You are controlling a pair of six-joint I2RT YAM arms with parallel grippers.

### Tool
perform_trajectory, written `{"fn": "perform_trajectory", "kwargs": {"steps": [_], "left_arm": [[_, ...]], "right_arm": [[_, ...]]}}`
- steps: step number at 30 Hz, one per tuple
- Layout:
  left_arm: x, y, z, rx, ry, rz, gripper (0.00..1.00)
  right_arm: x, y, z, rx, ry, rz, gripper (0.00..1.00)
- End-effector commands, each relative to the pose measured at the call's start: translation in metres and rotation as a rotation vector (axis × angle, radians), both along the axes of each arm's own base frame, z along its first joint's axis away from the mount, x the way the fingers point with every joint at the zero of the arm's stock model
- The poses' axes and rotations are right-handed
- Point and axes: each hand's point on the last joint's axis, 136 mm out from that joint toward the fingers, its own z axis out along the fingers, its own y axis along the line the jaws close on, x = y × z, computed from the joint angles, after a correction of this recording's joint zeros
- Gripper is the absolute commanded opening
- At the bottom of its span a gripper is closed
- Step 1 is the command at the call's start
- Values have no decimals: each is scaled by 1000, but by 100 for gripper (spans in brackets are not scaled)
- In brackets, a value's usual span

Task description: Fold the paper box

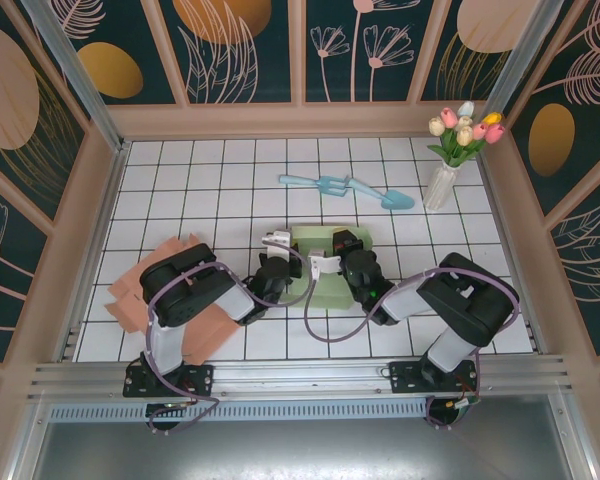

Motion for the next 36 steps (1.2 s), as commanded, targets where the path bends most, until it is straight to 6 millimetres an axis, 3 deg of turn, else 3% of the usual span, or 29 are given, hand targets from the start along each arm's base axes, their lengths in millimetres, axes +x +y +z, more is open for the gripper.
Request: {"fn": "perform_trajectory", "kwargs": {"steps": [1, 4, 8, 13, 20, 25, 31, 36], "left_arm": [[12, 39, 5, 43, -44, 283, 0], [11, 42, 1, 47, -38, 294, 0], [9, 19, 2, 37, -19, 158, 1], [6, 1, 11, -9, 6, 61, 29], [8, -2, -5, 9, 29, 61, 32], [16, 13, -11, 38, 22, 172, 28], [22, 47, -16, 38, 31, 327, 2], [24, 60, -18, 24, 58, 345, 0]], "right_arm": [[-13, 1, -41, -80, 130, 42, 0], [-12, 0, -39, -65, 129, 36, 0], [-12, 1, -42, -59, 143, 34, 0], [-11, -1, -42, -14, 157, 19, 0], [-12, 1, -38, 20, 163, 27, 0], [-12, 1, -37, 30, 166, 27, 0], [-11, 0, -36, 38, 164, 21, 0], [-10, 0, -37, 48, 169, 15, 0]]}}
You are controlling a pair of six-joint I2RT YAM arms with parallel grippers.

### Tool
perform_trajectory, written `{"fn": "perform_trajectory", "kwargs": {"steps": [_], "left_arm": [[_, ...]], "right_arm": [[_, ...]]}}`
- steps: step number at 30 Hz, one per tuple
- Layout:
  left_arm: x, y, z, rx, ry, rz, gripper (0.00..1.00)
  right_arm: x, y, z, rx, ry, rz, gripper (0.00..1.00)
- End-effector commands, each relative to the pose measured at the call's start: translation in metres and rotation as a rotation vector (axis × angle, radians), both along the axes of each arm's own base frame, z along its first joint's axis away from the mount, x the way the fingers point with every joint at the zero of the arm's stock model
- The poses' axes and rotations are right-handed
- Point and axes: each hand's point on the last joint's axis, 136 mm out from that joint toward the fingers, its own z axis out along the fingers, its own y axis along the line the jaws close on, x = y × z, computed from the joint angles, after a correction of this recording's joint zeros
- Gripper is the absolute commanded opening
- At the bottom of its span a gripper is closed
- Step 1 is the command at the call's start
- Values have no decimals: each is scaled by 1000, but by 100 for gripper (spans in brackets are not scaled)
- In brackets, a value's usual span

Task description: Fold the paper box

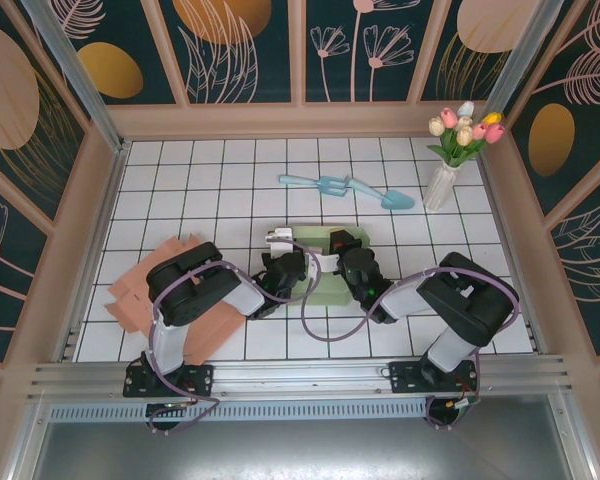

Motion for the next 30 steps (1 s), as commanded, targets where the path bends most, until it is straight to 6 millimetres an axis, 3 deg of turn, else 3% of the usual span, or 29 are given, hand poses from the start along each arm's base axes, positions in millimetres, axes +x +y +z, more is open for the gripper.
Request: {"fn": "perform_trajectory", "kwargs": {"steps": [1, 3, 8, 14, 21, 30], "left_arm": [[12, 47, -8, 7, 25, 157, 0], [11, 39, -3, -12, 22, 91, 4], [2, 16, 10, -55, 20, -86, 29], [-13, 13, 15, -100, 22, -168, 41], [-14, 11, -2, -86, 33, -182, 43], [1, 8, -15, -28, 52, -123, 38]], "right_arm": [[-10, -9, -36, -56, 120, 0, 0], [-9, -10, -37, -38, 128, -8, 0], [-7, -13, -43, -9, 162, -32, 0], [-3, -15, -40, 20, 159, -55, 0], [-2, -13, -43, 31, 177, -58, 0], [-2, -11, -46, 30, 187, -55, 0]]}}
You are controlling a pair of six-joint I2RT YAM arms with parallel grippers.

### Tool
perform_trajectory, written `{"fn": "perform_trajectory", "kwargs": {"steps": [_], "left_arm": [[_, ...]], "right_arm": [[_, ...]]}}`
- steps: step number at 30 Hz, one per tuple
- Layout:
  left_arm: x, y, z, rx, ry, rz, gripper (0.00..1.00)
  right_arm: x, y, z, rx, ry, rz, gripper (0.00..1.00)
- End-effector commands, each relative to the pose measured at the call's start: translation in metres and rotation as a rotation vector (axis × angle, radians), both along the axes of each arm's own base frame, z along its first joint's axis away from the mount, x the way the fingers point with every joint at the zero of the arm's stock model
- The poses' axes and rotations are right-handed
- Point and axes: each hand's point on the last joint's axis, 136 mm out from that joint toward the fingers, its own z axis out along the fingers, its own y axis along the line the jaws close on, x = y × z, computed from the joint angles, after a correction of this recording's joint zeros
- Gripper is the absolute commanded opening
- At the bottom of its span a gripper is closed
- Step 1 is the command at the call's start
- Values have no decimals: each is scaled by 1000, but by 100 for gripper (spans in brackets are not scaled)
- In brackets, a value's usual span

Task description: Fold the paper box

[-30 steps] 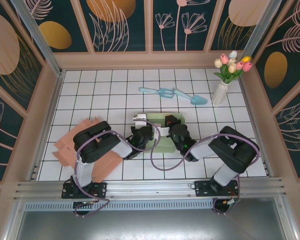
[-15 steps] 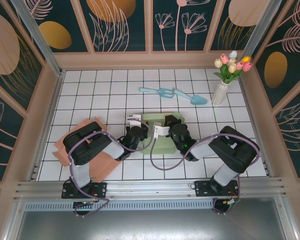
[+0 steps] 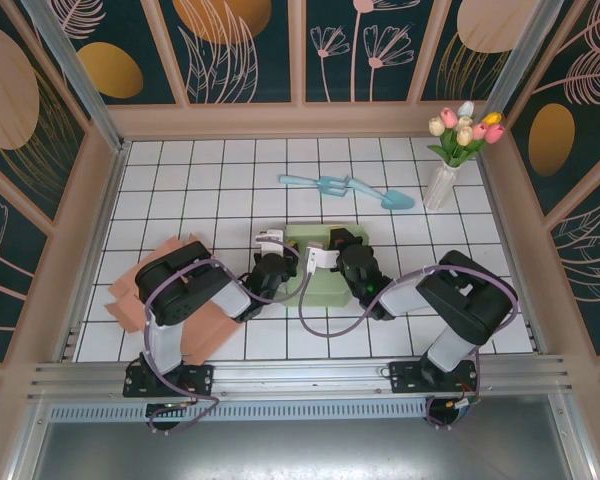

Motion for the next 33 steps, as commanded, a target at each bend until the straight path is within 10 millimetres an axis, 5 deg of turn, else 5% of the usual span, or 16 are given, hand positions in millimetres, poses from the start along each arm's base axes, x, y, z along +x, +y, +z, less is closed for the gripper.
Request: {"fn": "perform_trajectory", "kwargs": {"steps": [1, 5, 9, 12, 17, 22, 33], "left_arm": [[10, 7, -11, 46, 10, 48, 37], [12, 7, -11, 55, 4, 59, 29], [17, 20, -11, 85, 4, 149, 1], [17, 41, -6, 100, -20, 253, 0], [15, 28, 4, 87, -21, 167, 0], [9, 11, 20, 36, -5, 61, 23], [-18, 17, 63, -64, -24, -43, 38]], "right_arm": [[-9, -13, -46, -83, 138, -20, 0], [-9, -12, -47, -81, 140, -18, 0], [-7, -15, -47, -84, 136, -33, 0], [-7, -16, -46, -82, 131, -41, 0], [-6, -15, -49, -81, 142, -44, 0], [-5, -17, -51, -76, 150, -59, 0], [2, -23, -49, -41, 158, -103, 0]]}}
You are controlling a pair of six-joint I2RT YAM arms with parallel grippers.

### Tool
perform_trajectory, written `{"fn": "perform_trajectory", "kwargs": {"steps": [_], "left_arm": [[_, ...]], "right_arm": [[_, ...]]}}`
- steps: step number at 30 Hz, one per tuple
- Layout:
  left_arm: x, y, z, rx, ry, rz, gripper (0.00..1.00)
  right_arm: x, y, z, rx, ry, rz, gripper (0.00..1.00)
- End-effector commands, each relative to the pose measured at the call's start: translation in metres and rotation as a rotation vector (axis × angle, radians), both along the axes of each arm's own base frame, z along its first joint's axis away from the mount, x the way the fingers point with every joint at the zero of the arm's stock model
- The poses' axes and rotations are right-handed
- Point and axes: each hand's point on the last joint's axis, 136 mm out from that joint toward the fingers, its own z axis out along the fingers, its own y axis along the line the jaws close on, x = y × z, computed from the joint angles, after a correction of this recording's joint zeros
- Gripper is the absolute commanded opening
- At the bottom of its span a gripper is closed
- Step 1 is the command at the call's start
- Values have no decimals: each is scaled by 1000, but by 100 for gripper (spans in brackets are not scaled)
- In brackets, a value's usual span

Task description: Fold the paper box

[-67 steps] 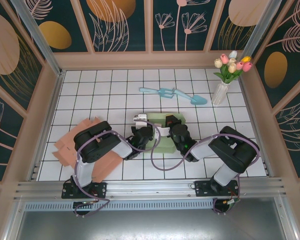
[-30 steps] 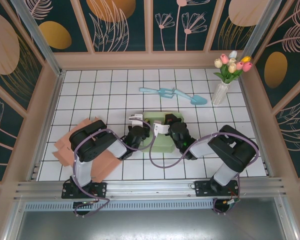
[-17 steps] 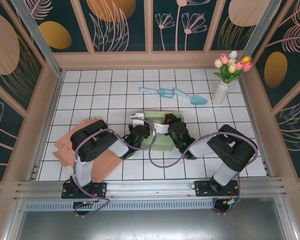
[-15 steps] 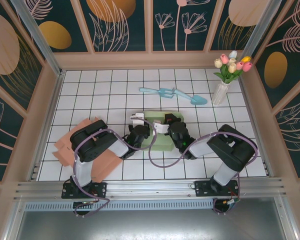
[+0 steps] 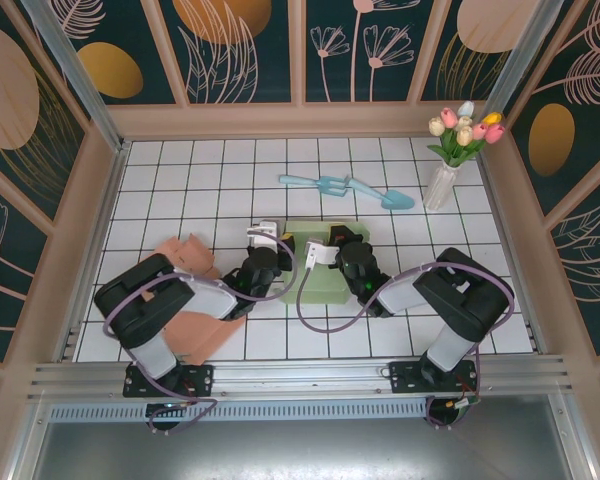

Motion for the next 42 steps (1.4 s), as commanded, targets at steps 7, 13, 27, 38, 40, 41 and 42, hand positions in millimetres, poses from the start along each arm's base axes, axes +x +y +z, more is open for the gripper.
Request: {"fn": "perform_trajectory", "kwargs": {"steps": [7, 13, 27, 38, 40, 41, 42], "left_arm": [[-13, 13, -7, 36, 8, -36, 38], [-10, 2, -19, 66, 15, -151, 40], [-24, 5, -13, 8, -68, -367, 38], [-9, 1, -30, 17, -43, -328, 35], [-6, -1, -29, 14, -46, -322, 34], [-4, -2, -28, 15, -47, -321, 33], [-2, -3, -27, 16, -50, -321, 32]], "right_arm": [[-6, -21, -49, -81, 157, -65, 0], [-10, -17, -50, -80, 166, -45, 0], [-20, -9, -49, -176, 28, 11, 0], [-21, -8, -46, -227, -25, 2, 0], [-21, -8, -48, -237, -23, 2, 0], [-21, -7, -49, -242, -22, 1, 0], [-21, -7, -50, -247, -21, 1, 0]]}}
